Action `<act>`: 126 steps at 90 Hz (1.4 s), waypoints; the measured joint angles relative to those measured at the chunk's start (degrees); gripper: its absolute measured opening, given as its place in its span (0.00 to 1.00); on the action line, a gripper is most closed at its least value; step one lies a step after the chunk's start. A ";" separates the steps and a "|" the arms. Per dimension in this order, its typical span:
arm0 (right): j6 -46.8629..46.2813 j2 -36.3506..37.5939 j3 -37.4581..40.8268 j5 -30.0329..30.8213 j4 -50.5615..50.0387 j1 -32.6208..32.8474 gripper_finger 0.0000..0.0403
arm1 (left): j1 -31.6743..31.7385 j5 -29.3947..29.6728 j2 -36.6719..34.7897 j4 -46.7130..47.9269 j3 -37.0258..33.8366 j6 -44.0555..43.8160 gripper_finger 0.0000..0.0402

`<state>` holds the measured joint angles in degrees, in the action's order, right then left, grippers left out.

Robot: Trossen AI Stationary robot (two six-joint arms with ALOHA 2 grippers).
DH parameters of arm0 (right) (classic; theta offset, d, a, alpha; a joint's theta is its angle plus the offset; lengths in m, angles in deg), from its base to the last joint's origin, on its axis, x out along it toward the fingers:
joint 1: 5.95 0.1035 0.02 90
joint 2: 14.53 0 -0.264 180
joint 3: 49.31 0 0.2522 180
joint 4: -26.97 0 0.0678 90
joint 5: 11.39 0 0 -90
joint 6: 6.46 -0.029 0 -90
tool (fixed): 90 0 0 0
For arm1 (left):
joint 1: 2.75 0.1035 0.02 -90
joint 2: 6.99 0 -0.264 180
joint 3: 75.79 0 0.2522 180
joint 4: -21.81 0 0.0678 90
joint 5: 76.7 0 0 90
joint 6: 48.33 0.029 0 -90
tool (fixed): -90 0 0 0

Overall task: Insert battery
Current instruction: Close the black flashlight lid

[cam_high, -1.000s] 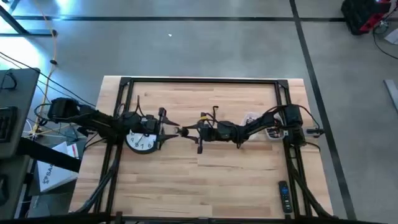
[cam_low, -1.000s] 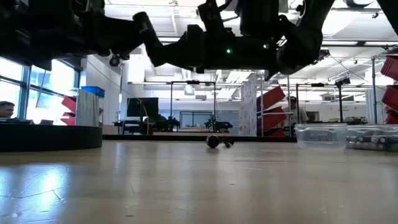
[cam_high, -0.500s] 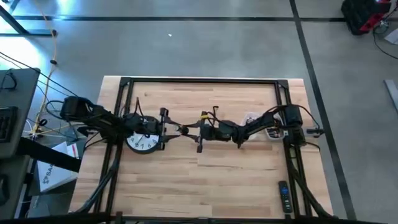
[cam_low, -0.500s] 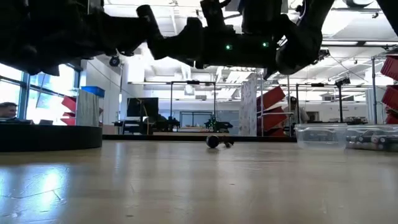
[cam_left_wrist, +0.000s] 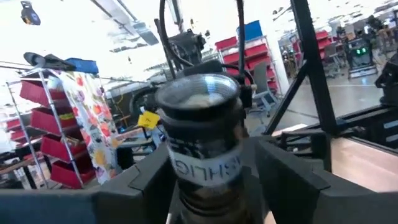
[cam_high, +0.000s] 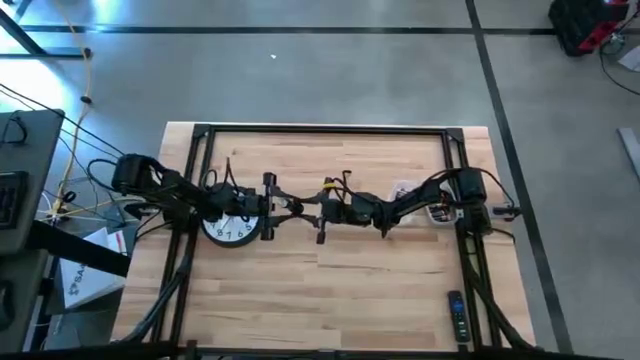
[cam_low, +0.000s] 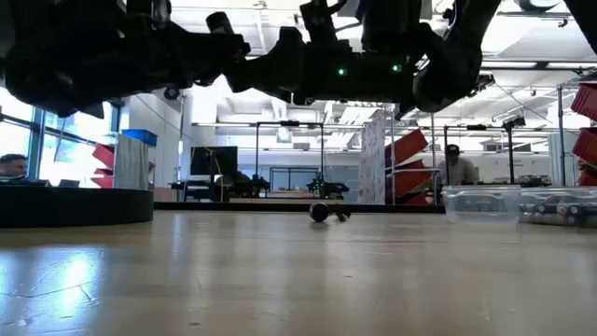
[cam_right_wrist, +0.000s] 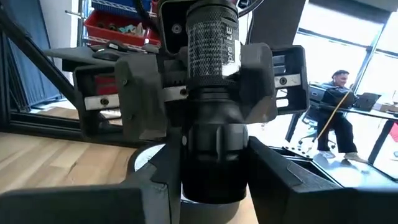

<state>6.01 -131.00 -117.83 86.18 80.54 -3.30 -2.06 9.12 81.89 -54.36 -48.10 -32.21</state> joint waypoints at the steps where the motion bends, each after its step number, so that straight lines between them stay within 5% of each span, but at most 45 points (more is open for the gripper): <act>1: 0.00 0.00 0.00 0.08 -0.04 0.00 0.27 | -0.01 -0.01 0.01 0.00 0.00 -0.05 0.47; 48: 1.69 -0.02 0.07 0.69 0.65 0.10 0.27 | 0.07 0.48 -1.90 0.20 -0.11 -3.44 0.31; 126: 4.12 -0.09 0.07 2.65 2.52 1.27 0.27 | 0.04 -1.11 -5.05 0.09 -2.89 -2.62 0.31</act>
<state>10.13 -131.09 -117.76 88.82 83.07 -2.03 -2.02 8.00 76.84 -54.27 -50.98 -34.83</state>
